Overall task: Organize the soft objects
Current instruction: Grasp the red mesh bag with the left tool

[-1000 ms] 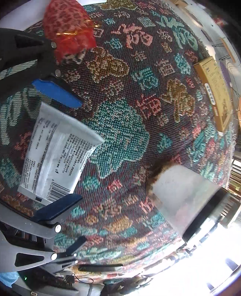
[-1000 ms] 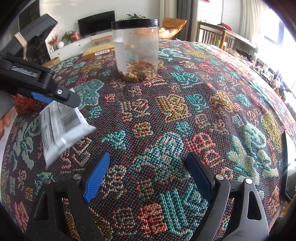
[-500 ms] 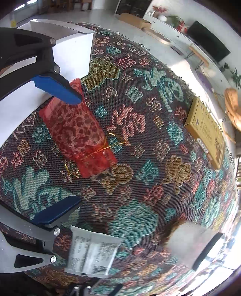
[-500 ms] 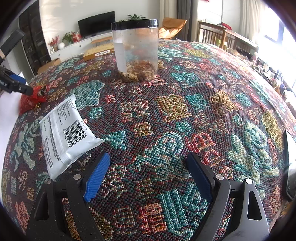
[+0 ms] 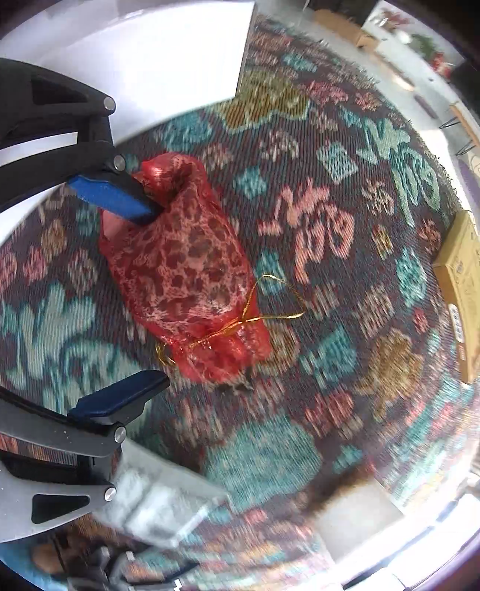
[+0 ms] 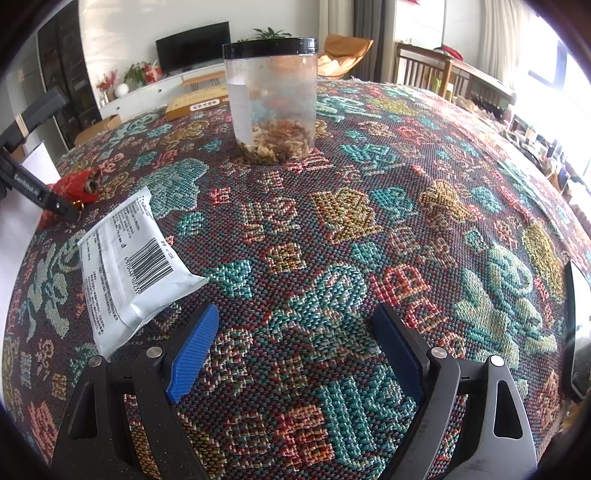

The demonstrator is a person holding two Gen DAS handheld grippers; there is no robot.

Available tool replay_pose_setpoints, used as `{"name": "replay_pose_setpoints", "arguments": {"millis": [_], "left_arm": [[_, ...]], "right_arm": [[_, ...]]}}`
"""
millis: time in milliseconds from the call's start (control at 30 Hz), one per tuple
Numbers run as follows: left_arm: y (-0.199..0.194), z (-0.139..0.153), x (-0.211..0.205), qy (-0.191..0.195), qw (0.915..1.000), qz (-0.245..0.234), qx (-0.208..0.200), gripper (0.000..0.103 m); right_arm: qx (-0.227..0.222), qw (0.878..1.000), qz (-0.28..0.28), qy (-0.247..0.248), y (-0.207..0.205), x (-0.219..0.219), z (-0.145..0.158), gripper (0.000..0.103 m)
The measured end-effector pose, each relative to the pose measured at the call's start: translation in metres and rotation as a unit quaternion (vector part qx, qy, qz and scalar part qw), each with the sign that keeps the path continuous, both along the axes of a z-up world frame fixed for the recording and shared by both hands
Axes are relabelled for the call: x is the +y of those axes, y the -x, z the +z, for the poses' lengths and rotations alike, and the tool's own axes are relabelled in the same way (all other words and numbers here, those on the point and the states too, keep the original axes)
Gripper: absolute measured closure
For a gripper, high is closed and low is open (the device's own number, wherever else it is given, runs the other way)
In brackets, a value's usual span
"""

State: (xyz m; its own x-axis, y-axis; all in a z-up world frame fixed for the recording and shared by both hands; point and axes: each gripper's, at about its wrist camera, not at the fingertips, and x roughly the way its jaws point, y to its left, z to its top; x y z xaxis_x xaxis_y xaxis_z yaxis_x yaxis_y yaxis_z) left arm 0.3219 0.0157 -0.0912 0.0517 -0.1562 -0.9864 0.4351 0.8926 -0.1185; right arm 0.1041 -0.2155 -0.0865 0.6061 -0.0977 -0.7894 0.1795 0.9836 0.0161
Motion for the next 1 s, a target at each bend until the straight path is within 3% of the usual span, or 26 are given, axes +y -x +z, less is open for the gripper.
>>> {"name": "replay_pose_setpoints", "arguments": {"millis": [67, 100, 133, 233, 400, 500, 600, 667, 767, 800, 933, 1000], "left_arm": [[0.003, 0.011, 0.003, 0.111, 0.9928, 0.029, 0.032, 0.022], [0.004, 0.014, 0.004, 0.136, 0.9892, 0.043, 0.035, 0.021], [0.004, 0.016, 0.005, 0.127, 0.9902, 0.050, 0.028, 0.021], [0.010, 0.019, -0.004, 0.053, 0.9982, 0.023, -0.016, 0.020], [0.025, 0.041, -0.018, 0.037, 0.9952, -0.061, -0.067, 0.020], [0.031, 0.049, -0.030, -0.027, 0.9851, -0.124, -0.116, 0.020], [0.032, 0.032, -0.043, -0.085, 0.9708, -0.177, -0.138, 0.020], [0.027, 0.012, -0.049, -0.129, 0.9639, -0.186, -0.141, 0.020], [0.021, -0.012, -0.050, -0.157, 0.9626, -0.177, -0.132, 0.016], [0.020, -0.010, -0.048, -0.148, 0.9632, -0.164, -0.153, 0.010], [0.014, -0.015, -0.032, -0.101, 0.9797, -0.118, -0.126, 0.011], [0.016, -0.014, -0.027, -0.073, 0.9845, -0.106, -0.119, 0.027]], "right_arm": [[0.000, 1.000, 0.000, -0.001, 0.000, 0.000, 0.000, 0.015], [-0.001, 1.000, 0.000, -0.002, 0.000, 0.000, 0.000, 0.015], [-0.001, 1.000, 0.000, -0.003, 0.000, 0.000, 0.000, 0.015], [-0.004, 1.000, 0.000, -0.009, -0.001, -0.001, 0.001, 0.015], [-0.003, 1.000, 0.001, -0.008, 0.000, -0.003, 0.000, 0.015], [-0.001, 1.000, 0.001, -0.004, 0.000, -0.002, 0.000, 0.015], [-0.001, 1.000, 0.001, -0.002, -0.001, -0.001, 0.001, 0.015], [-0.001, 1.000, 0.001, -0.003, 0.000, -0.001, 0.001, 0.015], [-0.003, 1.000, 0.001, -0.007, 0.000, -0.001, 0.001, 0.015], [-0.005, 1.000, 0.001, -0.012, 0.000, -0.002, 0.001, 0.015], [-0.032, 0.996, -0.020, -0.082, 0.009, -0.023, 0.008, 0.017], [-0.063, 0.990, -0.037, -0.124, 0.018, -0.036, 0.022, 0.017]]}}
